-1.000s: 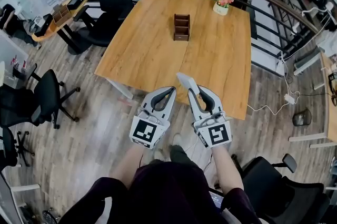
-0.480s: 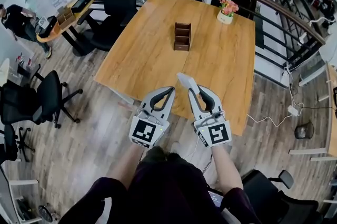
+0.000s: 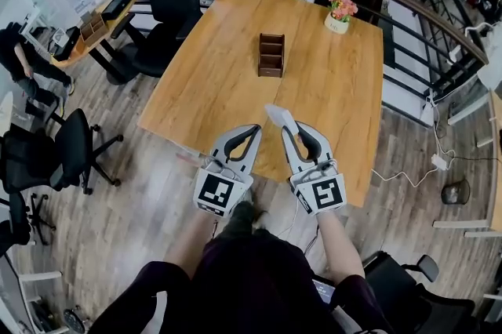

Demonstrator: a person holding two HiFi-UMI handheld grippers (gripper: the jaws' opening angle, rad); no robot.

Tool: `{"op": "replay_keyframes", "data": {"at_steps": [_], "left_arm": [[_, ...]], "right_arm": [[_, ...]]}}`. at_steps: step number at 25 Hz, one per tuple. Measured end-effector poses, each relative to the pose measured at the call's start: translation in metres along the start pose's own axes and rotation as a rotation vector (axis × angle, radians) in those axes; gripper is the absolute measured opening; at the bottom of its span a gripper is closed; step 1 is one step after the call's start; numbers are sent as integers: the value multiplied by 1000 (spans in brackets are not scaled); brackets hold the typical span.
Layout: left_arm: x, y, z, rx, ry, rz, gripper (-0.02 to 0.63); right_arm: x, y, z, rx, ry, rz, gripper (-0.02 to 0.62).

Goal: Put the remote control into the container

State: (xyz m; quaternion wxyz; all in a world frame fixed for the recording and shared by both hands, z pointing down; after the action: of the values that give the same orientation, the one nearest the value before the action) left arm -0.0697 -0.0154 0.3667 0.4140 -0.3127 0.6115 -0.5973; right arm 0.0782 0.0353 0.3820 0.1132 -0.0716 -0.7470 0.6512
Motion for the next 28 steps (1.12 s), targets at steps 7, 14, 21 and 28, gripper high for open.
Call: {"op": "replay_keyframes", "data": {"at_steps": [7, 14, 21, 28], "left_arm": [[41, -2, 38, -34, -29, 13, 12], [96, -11, 76, -11, -56, -11, 12], [137, -20, 102, -27, -91, -42, 12], [152, -26, 124, -72, -97, -65, 12]], "right_arm": [[-19, -9, 44, 9, -19, -6, 91], [-44, -17, 102, 29, -49, -17, 91], [-55, -21, 144, 64, -76, -38, 91], [-69, -22, 164, 88, -75, -61, 91]]}}
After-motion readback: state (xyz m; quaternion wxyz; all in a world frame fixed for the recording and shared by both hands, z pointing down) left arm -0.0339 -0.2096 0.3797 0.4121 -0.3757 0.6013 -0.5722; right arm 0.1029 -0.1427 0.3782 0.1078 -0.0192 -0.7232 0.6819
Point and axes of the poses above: the fingertips, and each gripper's own axes: z forward along the fingers, x to its left, y out of its top, the point moved 8 cm from there along -z, backward along the fingers, and after that the axes turned 3 degrees about -y, right-handed, at the moved point
